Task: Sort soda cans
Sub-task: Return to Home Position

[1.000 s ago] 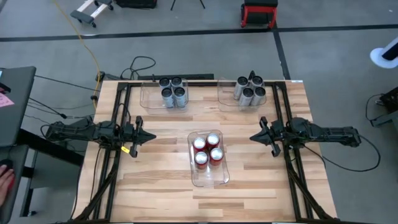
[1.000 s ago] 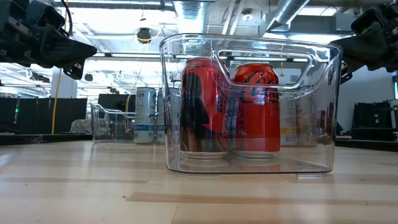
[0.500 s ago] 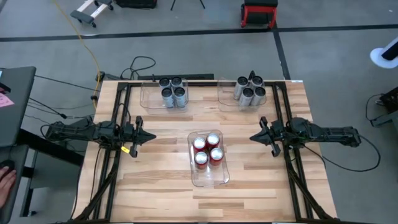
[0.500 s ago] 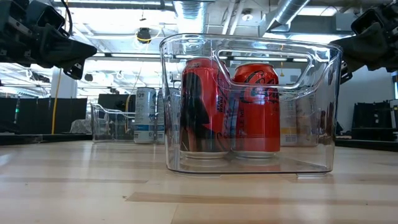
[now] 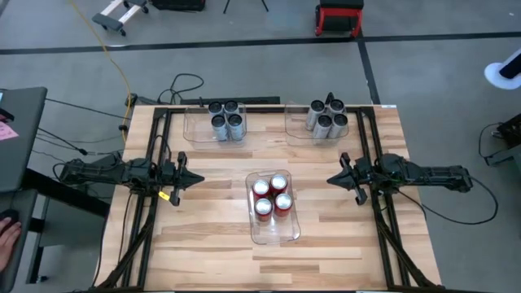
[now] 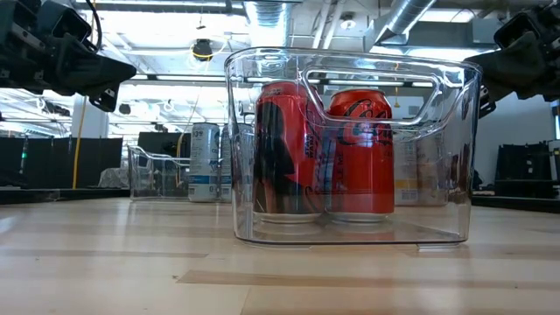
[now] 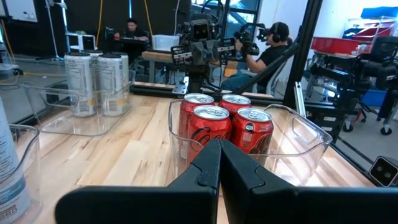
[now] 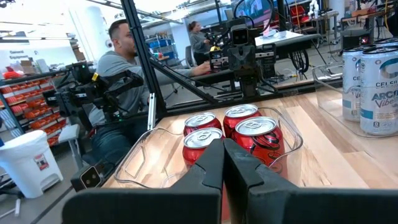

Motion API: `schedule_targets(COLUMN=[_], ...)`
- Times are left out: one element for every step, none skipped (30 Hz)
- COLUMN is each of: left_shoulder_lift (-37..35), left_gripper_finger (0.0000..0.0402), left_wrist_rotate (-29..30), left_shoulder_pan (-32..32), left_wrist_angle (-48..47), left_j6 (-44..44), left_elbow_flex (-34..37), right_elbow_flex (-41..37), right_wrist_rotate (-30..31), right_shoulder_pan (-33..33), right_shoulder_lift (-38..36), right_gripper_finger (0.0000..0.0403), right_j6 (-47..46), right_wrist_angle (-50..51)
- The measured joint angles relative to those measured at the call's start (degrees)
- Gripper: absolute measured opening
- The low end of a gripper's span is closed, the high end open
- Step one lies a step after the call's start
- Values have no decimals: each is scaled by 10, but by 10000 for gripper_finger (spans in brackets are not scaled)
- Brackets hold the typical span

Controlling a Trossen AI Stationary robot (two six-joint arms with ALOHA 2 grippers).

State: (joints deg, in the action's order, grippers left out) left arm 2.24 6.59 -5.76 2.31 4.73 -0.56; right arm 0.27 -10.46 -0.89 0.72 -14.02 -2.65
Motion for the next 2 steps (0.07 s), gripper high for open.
schedule_targets(left_shoulder_lift=[0,0], left_gripper_finger=[1,1], left_wrist_rotate=[0,0], left_shoulder_pan=[0,0], left_wrist_angle=[0,0], left_j6=[0,0], left_elbow_flex=[0,0], right_elbow_flex=[0,0], right_wrist_rotate=[0,0], right_shoulder_pan=[0,0], right_shoulder_lift=[0,0], right_gripper_finger=[24,24], right_j6=[0,0], right_wrist_angle=[0,0])
